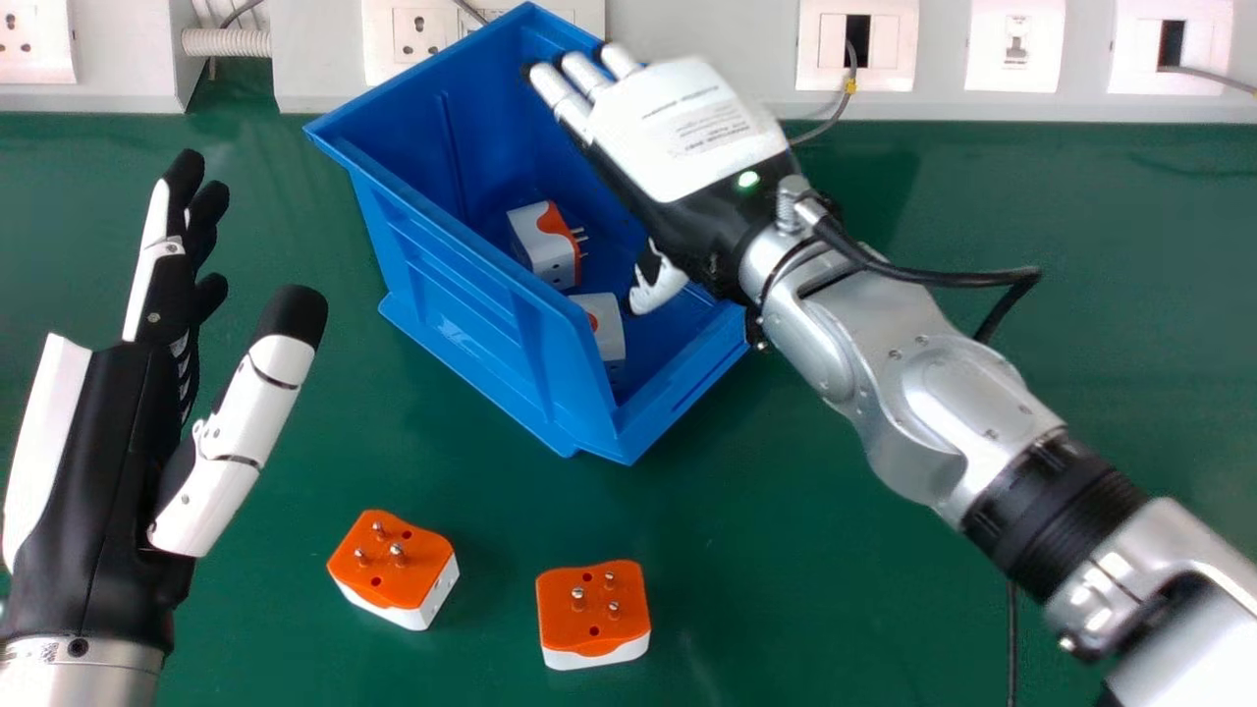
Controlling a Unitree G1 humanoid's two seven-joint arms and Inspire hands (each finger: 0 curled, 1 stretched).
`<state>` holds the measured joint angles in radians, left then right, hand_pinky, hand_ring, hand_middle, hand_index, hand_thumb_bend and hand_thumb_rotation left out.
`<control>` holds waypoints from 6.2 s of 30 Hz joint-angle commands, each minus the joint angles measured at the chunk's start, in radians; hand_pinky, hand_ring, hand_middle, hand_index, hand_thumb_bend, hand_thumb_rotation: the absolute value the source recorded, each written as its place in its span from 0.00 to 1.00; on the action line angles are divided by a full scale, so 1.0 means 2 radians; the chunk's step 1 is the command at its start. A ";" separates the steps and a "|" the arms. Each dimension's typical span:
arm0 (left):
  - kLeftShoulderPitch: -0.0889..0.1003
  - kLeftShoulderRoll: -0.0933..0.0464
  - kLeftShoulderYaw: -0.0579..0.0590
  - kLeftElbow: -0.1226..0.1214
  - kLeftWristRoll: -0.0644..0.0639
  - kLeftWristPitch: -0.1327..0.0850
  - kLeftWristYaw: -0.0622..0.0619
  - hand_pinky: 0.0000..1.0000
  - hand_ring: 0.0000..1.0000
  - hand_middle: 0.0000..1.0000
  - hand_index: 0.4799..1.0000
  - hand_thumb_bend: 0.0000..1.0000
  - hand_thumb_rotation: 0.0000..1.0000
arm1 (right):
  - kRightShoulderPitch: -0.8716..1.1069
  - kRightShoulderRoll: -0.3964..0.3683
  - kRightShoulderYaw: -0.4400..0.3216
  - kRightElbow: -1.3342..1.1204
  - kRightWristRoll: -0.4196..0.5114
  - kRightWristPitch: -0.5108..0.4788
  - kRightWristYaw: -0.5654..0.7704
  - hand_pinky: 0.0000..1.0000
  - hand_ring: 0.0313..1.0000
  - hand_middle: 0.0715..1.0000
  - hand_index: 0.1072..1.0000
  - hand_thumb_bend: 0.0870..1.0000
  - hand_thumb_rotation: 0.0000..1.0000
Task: Pick all objects and put in blue box
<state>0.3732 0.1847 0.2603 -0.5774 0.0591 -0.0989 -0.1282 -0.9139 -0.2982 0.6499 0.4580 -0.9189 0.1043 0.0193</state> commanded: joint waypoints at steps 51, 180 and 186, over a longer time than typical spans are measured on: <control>0.046 -0.014 -0.016 -0.006 0.018 -0.059 0.010 0.97 1.00 1.00 1.00 0.53 0.85 | 0.646 -0.084 -0.288 -0.486 0.098 -0.253 -0.053 0.59 0.75 0.73 0.67 0.81 0.12; 0.020 -0.006 0.000 0.002 0.005 -0.045 0.007 0.98 1.00 1.00 1.00 0.59 0.86 | 0.028 -0.064 0.026 -0.017 -0.101 -0.525 0.024 0.51 0.67 0.66 0.59 0.72 0.00; 0.022 -0.006 0.000 0.000 0.005 -0.044 0.007 0.98 1.00 1.00 1.00 0.59 0.86 | 0.022 -0.060 0.034 -0.001 -0.113 -0.517 0.005 0.51 0.67 0.67 0.59 0.73 0.00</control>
<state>0.4157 0.1726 0.2569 -0.5483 0.0688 -0.1829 -0.1231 -0.8288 -0.4269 0.7200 0.4578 -1.1452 -0.9393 0.0561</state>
